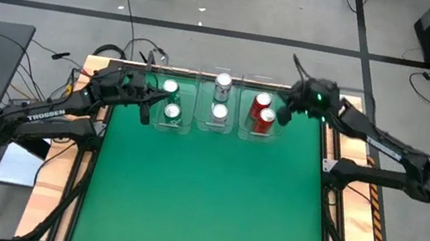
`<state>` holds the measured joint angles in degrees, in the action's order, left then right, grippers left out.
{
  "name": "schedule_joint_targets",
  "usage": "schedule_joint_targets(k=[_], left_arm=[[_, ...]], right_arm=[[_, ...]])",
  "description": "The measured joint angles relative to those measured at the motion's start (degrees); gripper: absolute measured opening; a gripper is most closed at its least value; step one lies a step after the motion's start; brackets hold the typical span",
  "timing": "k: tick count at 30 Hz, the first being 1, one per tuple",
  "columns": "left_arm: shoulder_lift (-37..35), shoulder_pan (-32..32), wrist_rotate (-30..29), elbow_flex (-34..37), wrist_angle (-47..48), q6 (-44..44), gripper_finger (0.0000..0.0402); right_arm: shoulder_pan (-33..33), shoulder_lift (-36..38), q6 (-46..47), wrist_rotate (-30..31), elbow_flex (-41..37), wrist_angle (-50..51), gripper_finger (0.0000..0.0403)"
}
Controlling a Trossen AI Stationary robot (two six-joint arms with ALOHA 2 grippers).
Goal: Sort soda cans
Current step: Return to Home Position
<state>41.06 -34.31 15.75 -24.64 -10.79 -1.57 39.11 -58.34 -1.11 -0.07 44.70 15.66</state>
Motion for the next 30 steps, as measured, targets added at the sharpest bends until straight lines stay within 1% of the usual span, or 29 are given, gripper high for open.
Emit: schedule_joint_targets(k=[3,7,11,18,22,25,27,30], left_arm=[[-1.2,3.7,-0.5,0.0,-0.3,2.1,0.0],[-3.1,9.0,-0.8,0.0,-0.6,4.5,0.0],[-3.6,13.1,-1.6,0.0,-0.5,5.1,0.0],[-3.7,19.4,-2.2,0.5,0.5,6.5,0.0],[-3.9,22.6,-2.2,0.5,0.7,8.0,0.0],[-4.3,24.2,-2.2,0.5,0.5,9.2,0.0],[-4.5,24.8,-2.3,0.5,0.4,9.9,0.0],[-4.4,25.1,-2.2,0.5,0.5,10.0,0.0]], right_arm=[[-5.5,5.7,-1.6,-2.8,-5.3,-5.1,0.0],[-12.1,12.7,-2.1,-3.1,-15.0,-16.5,0.0],[-17.7,17.2,-1.8,-6.0,-23.2,-23.5,0.0],[-26.7,23.9,-1.9,-5.7,-34.4,-31.5,0.0],[-30.1,28.9,-1.5,-5.5,-39.9,-33.9,0.0],[-32.0,33.1,-1.1,-4.9,-42.7,-33.8,0.0],[-32.8,35.9,-1.0,-4.1,-44.0,-32.5,0.0],[-33.4,40.3,-0.9,-2.9,-44.3,-26.7,0.0]])
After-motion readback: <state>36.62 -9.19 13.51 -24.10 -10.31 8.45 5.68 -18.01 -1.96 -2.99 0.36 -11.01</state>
